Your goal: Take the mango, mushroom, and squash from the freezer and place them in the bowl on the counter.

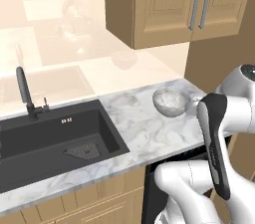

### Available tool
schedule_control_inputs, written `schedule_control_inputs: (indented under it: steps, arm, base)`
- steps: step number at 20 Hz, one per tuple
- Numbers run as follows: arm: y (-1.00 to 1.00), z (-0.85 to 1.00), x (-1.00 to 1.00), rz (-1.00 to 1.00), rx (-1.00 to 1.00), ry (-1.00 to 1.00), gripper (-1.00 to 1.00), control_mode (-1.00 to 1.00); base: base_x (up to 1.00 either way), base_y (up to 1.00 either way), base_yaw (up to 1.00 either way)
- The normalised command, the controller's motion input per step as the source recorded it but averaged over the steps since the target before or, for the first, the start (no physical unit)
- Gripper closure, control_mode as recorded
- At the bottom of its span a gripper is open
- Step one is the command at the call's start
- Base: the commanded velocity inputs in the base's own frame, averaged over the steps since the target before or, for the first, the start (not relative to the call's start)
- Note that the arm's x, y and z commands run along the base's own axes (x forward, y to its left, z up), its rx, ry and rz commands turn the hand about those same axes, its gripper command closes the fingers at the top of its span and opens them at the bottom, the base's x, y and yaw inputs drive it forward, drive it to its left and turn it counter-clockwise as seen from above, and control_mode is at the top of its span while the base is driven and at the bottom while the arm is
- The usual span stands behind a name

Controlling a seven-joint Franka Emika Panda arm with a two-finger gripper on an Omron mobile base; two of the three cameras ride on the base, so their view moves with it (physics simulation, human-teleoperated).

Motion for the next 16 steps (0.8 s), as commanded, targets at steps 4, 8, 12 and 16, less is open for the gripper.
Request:
schedule_control_inputs:
  steps: [4, 8, 12, 16]
  arm:
    - [-0.09, -0.16, 0.57, 0.00, 0.00, 0.01, 1.00, -1.00]
    - [-0.13, -0.15, 0.67, 0.00, -0.03, 0.13, 1.00, -1.00]
    - [-0.15, -0.09, 0.80, 0.00, -0.03, 0.05, 1.00, -1.00]
    - [-0.13, -0.16, 0.95, 0.00, 0.00, 0.09, 1.00, -1.00]
  base:
    - [0.00, 0.00, 0.00]
    - [0.00, 0.00, 0.00]
    - [0.00, 0.00, 0.00]
    - [0.00, 0.00, 0.00]
